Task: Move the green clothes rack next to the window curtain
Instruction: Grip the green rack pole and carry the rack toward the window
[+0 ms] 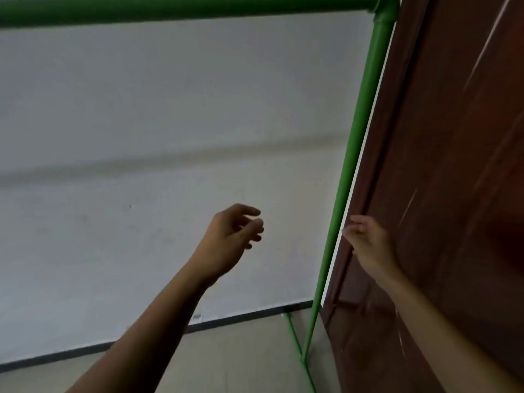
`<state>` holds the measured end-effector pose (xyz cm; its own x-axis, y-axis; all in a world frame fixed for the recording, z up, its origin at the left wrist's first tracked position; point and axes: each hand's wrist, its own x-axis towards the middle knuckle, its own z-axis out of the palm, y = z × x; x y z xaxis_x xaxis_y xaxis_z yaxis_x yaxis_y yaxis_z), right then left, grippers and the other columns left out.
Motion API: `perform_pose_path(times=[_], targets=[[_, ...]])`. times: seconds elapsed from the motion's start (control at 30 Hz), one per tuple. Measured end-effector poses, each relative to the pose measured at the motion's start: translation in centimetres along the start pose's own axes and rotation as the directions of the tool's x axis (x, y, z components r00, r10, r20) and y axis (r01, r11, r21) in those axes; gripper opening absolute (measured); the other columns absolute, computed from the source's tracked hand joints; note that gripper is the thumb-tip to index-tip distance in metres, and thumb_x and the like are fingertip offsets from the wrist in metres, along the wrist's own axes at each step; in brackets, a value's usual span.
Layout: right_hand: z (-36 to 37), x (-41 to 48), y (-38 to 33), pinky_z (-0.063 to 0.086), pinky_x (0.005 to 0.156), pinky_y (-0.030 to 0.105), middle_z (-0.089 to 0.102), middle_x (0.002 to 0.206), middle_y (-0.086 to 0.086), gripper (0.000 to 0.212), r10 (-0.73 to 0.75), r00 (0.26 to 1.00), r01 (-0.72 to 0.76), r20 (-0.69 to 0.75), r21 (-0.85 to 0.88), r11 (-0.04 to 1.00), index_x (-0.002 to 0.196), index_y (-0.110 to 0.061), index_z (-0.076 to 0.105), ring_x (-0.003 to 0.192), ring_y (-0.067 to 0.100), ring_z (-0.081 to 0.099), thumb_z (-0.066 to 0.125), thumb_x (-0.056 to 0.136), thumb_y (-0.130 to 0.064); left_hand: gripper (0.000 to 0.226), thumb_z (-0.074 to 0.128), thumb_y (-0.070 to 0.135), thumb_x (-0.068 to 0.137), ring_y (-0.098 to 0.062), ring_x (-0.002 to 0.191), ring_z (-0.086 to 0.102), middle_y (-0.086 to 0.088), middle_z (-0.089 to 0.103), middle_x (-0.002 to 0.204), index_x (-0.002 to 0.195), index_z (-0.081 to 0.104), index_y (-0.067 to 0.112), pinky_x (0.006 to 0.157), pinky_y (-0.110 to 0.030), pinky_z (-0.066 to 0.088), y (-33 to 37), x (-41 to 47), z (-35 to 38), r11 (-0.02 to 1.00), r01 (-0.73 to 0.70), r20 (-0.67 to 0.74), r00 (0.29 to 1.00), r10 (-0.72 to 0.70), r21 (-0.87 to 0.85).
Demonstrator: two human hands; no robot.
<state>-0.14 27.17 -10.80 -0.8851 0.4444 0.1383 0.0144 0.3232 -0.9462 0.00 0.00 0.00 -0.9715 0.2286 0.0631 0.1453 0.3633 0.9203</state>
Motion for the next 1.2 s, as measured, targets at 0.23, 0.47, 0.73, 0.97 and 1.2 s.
perform_pose_path(times=[0.23, 0.47, 0.73, 0.97, 1.2], targets=[[1.5, 5.0, -0.9, 0.056, 0.077, 0.042, 0.065, 0.106, 0.007, 0.048, 0.102, 0.992, -0.091, 0.077, -0.138, 0.986, 0.121, -0.019, 0.048, 0.091, 0.027, 0.065, 0.068, 0.078, -0.024, 0.034, 0.061, 0.023, 0.09, -0.033, 0.099, 0.068, -0.017, 0.068, 0.109, 0.121, 0.057, 0.01, 0.086, -0.048, 0.056, 6.7, 9.4, 5.2, 0.991, -0.122, 0.064, 0.99, 0.125, -0.047], [2.4, 6.5, -0.1, 0.053, 0.073, 0.036, 0.063, 0.09, 0.001, 0.022, 0.133, 0.974, -0.069, 0.185, -0.316, 0.946, 0.108, -0.016, 0.054, 0.086, 0.025, 0.064, 0.055, 0.09, -0.029, 0.047, 0.057, 0.029, 0.092, -0.029, 0.114, 0.06, -0.016, 0.061, 0.127, 0.135, 0.046, 0.014, 0.1, -0.047, 0.05, 10.7, 15.2, 11.5, 0.976, -0.212, 0.202, 0.955, 0.217, -0.042], [2.2, 6.6, 0.1, 0.051, 0.067, 0.028, 0.064, 0.081, 0.0, 0.02, 0.04, 0.978, 0.035, 0.205, -0.349, 0.936, 0.097, -0.017, 0.056, 0.078, 0.02, 0.064, 0.059, 0.088, -0.035, 0.027, 0.053, 0.023, 0.095, -0.026, 0.078, 0.066, -0.018, 0.064, 0.089, 0.108, 0.051, 0.0, 0.084, -0.05, 0.058, 11.0, 15.6, 12.2, 0.958, -0.276, 0.2, 0.937, 0.287, -0.082], [5.0, 4.2, -1.4, 0.04, 0.054, 0.013, 0.065, 0.079, -0.001, 0.017, -0.043, 0.951, 0.147, 0.306, -0.325, 0.934, 0.091, -0.021, 0.053, 0.07, 0.011, 0.061, 0.06, 0.088, -0.036, 0.027, 0.053, 0.021, 0.095, -0.039, 0.086, 0.069, -0.03, 0.067, 0.096, 0.108, 0.05, -0.003, 0.083, -0.049, 0.059, 9.5, 13.6, 8.4, 0.955, -0.292, 0.146, 0.944, 0.296, -0.053], [9.8, 0.6, -4.2, 0.046, 0.058, 0.015, 0.065, 0.08, -0.001, 0.019, -0.122, 0.895, 0.245, 0.428, -0.245, 0.938, 0.093, -0.022, 0.054, 0.073, 0.011, 0.064, 0.06, 0.087, -0.04, 0.029, 0.052, 0.021, 0.096, -0.041, 0.085, 0.069, -0.023, 0.066, 0.088, 0.11, 0.049, -0.004, 0.083, -0.049, 0.058, 7.6, 9.9, 1.8, 0.957, -0.289, 0.048, 0.956, 0.29, -0.035]])
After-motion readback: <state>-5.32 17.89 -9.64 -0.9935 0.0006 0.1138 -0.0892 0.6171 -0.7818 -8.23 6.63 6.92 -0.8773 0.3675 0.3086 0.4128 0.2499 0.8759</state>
